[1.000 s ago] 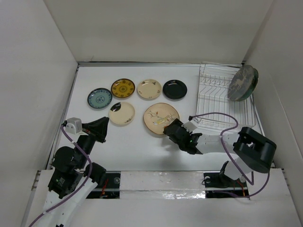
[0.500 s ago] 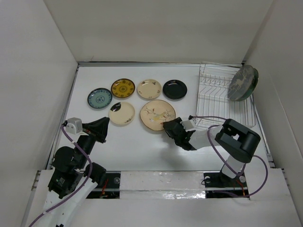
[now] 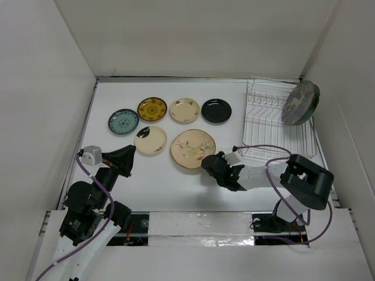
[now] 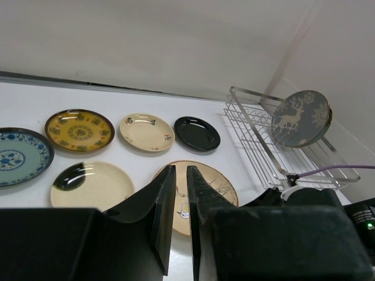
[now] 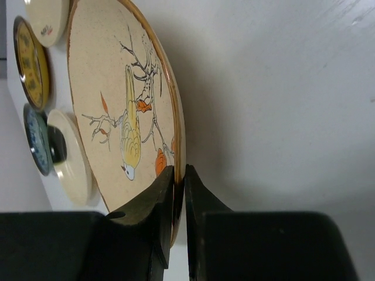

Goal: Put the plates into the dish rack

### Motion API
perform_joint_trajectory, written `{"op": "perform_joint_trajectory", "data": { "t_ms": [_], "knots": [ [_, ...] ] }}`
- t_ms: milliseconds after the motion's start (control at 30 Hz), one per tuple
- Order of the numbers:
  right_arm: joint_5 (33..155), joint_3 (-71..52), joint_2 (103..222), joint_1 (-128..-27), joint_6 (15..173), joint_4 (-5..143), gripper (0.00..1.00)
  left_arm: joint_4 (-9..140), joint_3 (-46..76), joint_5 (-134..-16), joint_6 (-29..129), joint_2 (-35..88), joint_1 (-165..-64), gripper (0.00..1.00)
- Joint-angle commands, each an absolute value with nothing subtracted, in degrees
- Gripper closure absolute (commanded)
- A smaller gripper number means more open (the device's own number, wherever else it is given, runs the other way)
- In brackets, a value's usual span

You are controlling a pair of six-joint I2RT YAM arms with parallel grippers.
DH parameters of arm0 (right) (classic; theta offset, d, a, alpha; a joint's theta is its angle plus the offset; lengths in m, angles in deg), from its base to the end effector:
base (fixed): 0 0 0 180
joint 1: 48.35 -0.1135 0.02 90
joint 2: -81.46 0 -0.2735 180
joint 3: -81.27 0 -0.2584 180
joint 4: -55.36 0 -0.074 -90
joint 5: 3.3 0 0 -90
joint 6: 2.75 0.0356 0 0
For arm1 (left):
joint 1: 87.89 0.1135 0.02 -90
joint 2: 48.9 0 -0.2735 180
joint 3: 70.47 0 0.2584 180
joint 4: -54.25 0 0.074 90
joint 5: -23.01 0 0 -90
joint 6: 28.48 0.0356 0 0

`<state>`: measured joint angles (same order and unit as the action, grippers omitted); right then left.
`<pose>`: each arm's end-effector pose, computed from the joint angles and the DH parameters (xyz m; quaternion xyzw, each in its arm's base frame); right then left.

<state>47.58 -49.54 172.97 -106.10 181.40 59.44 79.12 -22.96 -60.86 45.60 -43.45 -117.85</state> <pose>0.1729 0.2319 0.1393 0.3914 0.7923 0.2640 0.3865 0.0401 -0.0187 0.3449 0.0297 0.5935 -0.2840 0.7525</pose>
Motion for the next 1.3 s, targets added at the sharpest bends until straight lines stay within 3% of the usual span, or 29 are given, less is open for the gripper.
{"op": "perform_joint_trajectory", "data": {
  "t_ms": [0,433,600,833,1000,1267],
  "knots": [
    [42.06,-46.46,168.41,-109.77,174.11,70.52,1.0,76.73,-22.33,-61.89,45.61,-43.45,-118.21,0.88],
    [33.78,-38.9,149.51,-109.44,143.26,62.63,1.0,76.81,-22.33,-61.89,45.7,-43.71,-118.21,0.88],
    [41.24,-39.07,140.8,-97.17,136.05,57.2,1.0,76.81,-22.33,-61.89,45.79,-44.24,-118.21,0.87],
    [43.19,-30.82,138.5,-76.96,122.68,59.11,1.0,76.55,-22.42,-62.51,45.79,-44.85,-118.21,0.86],
    [37.04,-27.91,141.14,-67.26,112.07,55.79,1.0,76.64,-22.42,-62.07,45.7,-46.17,-118.21,0.86],
    [39.16,-19.06,153.07,-52.49,100.75,49.82,1.0,76.81,-22.5,-61.98,45.53,-47.05,-118.21,0.85]
  ]
}}
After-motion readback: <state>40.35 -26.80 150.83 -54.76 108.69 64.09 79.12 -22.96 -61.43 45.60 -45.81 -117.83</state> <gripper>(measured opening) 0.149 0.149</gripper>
